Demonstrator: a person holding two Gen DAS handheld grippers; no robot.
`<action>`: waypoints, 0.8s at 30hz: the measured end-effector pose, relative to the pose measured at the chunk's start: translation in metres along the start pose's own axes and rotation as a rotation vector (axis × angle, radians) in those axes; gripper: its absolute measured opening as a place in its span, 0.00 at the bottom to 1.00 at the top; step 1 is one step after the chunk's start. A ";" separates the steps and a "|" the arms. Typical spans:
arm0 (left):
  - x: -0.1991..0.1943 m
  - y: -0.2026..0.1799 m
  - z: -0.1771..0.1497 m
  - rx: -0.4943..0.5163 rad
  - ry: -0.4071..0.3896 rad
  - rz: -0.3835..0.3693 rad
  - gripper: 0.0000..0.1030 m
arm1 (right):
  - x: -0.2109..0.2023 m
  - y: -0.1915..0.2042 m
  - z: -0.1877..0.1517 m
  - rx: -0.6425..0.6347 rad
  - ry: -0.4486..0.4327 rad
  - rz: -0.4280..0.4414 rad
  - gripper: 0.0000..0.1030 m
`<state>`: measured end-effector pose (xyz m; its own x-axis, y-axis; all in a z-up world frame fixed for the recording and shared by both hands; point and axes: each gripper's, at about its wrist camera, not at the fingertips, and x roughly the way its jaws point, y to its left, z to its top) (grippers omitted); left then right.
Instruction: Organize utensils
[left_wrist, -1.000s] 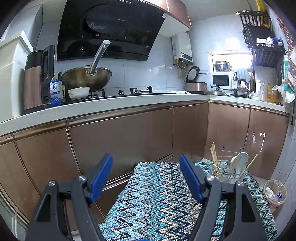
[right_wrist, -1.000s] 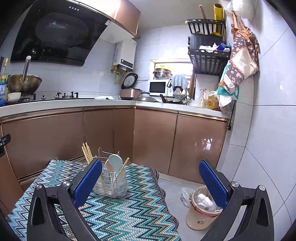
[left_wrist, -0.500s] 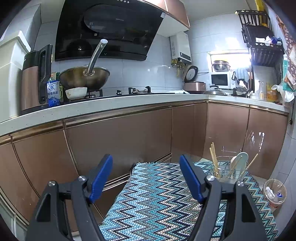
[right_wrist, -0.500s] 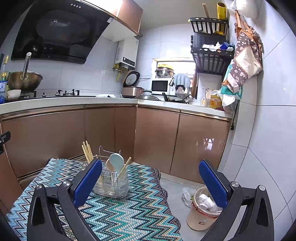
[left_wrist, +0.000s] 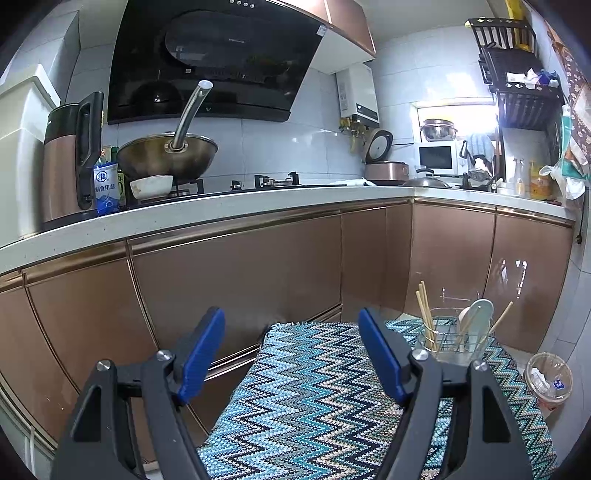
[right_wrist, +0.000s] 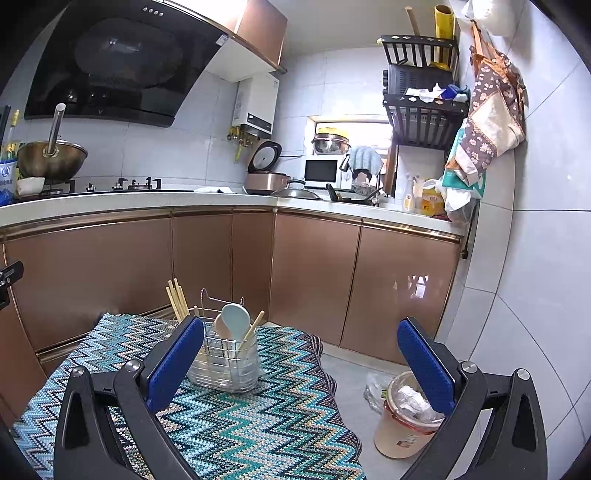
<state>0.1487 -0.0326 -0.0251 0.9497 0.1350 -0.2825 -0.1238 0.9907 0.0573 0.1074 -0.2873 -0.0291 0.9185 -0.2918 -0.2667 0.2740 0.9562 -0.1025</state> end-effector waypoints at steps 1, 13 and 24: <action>0.000 0.000 0.000 -0.001 0.000 0.000 0.71 | -0.001 0.000 0.000 -0.001 -0.001 0.000 1.00; -0.005 0.005 -0.001 -0.005 -0.008 -0.005 0.71 | -0.009 0.004 0.002 -0.017 -0.013 -0.011 1.00; -0.011 0.006 -0.002 -0.010 -0.017 -0.005 0.71 | -0.015 0.003 0.004 -0.017 -0.021 -0.012 1.00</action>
<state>0.1366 -0.0279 -0.0239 0.9550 0.1302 -0.2664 -0.1221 0.9914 0.0468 0.0955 -0.2804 -0.0220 0.9210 -0.3028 -0.2452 0.2805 0.9521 -0.1219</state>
